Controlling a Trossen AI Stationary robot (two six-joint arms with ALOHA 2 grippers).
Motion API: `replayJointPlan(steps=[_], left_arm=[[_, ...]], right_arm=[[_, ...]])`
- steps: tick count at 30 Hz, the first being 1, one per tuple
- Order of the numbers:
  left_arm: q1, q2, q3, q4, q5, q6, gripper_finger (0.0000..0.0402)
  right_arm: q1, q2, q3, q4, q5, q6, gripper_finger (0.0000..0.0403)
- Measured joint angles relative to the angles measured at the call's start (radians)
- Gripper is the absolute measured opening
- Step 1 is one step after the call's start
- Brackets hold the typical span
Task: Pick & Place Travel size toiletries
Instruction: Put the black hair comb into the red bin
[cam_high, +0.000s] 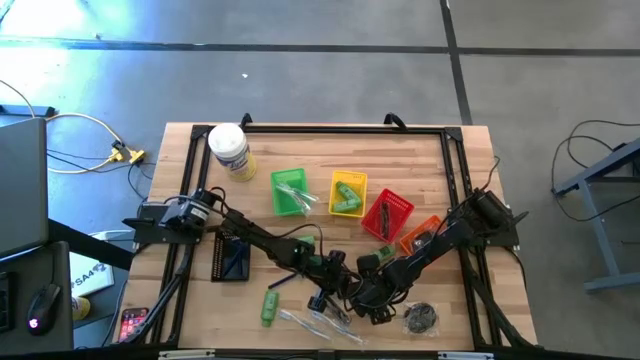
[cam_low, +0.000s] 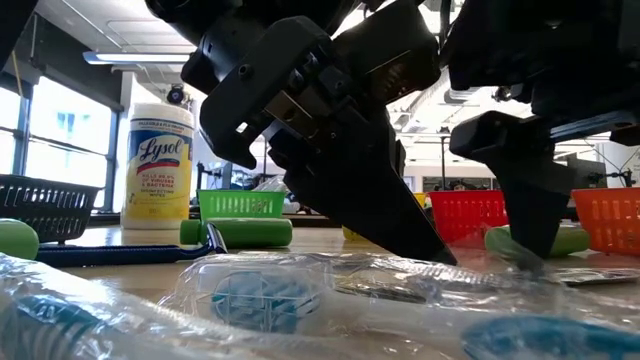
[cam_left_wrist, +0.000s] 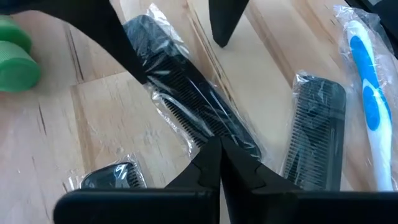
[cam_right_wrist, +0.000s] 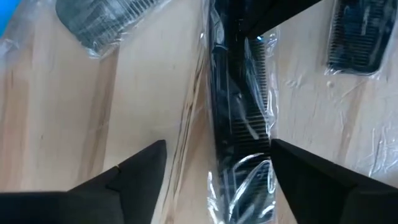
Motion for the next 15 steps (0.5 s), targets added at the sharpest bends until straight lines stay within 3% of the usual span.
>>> replayJointPlan(steps=[3, 8, 15], left_arm=[[0.0, 0.0, 0.001, -0.009, 0.018, 0.013, 0.0], [0.0, -0.001, 0.0, -0.017, 0.027, 0.02, 0.0], [0.0, -0.001, 0.0, -0.019, 0.027, 0.02, 0.0]], right_arm=[[-0.004, 0.002, 0.0, -0.003, 0.028, -0.012, 0.0247], [-0.024, 0.017, 0.001, 0.022, -0.021, -0.041, 0.0218], [-0.031, 0.033, 0.002, 0.031, 0.001, -0.018, 0.0237]])
